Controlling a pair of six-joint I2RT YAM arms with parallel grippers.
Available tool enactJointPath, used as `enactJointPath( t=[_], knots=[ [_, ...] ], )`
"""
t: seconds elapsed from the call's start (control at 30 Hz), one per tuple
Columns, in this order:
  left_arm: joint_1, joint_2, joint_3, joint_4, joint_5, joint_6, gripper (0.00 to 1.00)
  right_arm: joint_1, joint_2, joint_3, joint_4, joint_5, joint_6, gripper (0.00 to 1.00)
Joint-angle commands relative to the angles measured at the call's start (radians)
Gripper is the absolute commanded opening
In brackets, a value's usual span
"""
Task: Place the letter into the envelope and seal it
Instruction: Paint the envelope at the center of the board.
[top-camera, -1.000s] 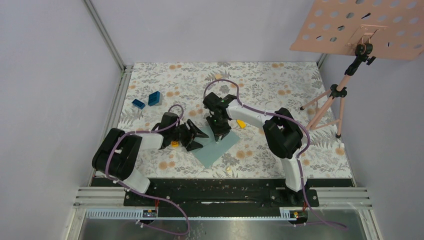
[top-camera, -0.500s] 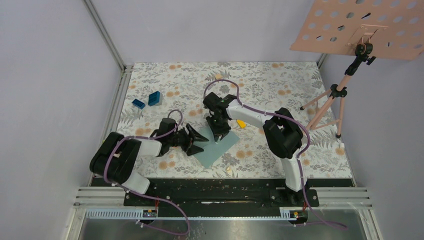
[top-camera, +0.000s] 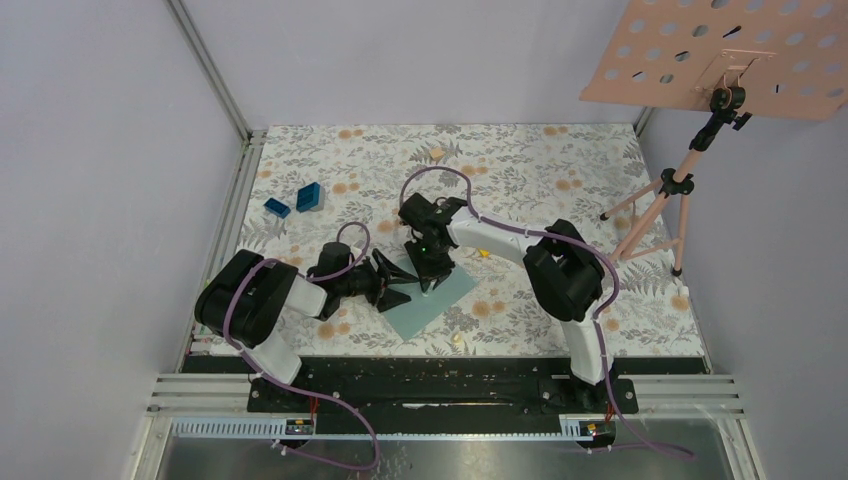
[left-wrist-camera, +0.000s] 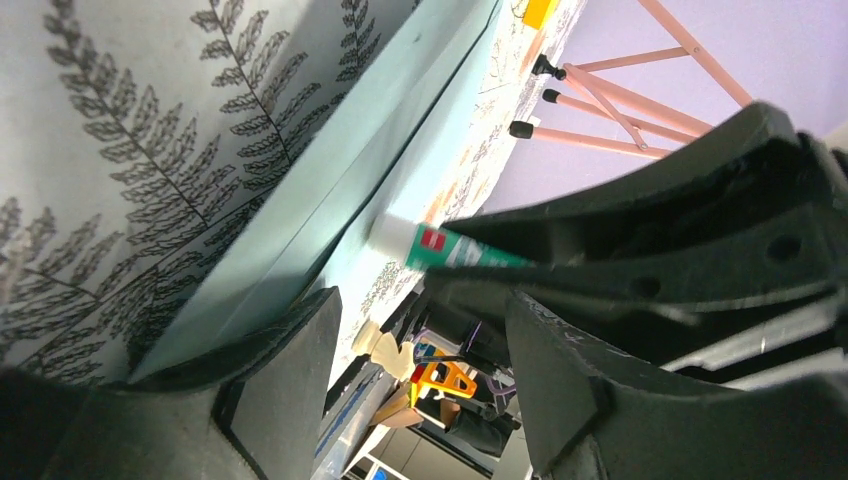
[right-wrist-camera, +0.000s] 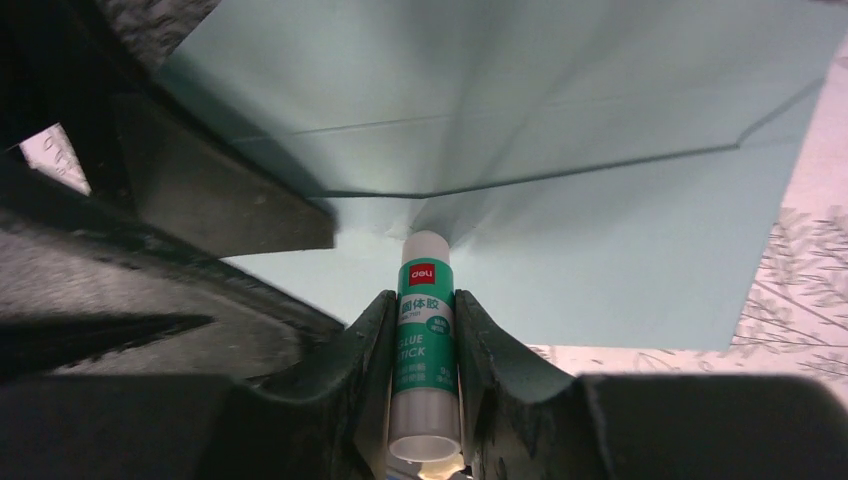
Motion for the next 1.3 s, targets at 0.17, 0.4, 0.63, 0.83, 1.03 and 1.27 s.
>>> enactJointPath(
  t=[0.17,0.4,0.63,0.83,1.03,1.27],
  knots=[
    [0.011,0.014,-0.016,-0.124,-0.023,0.012,0.62,0.043,-0.004,0.001,0.006,-0.010,0.006,0.00],
    [0.022,-0.001,-0.008,-0.191,-0.025,0.050,0.62,-0.046,-0.044,-0.012,-0.018,0.052,-0.021,0.00],
    [0.030,-0.031,-0.007,-0.228,-0.027,0.060,0.63,-0.064,-0.045,0.003,-0.038,0.079,-0.029,0.00],
    [0.049,-0.129,-0.031,-0.241,-0.015,0.045,0.62,-0.055,-0.018,-0.009,-0.023,0.070,-0.026,0.00],
    [0.072,-0.297,0.014,-0.425,-0.066,0.123,0.63,-0.055,-0.010,-0.017,-0.024,0.076,-0.037,0.00],
    [0.077,-0.199,0.088,-0.546,-0.127,0.238,0.63,-0.050,-0.021,-0.006,-0.020,0.067,-0.035,0.00]
  ],
)
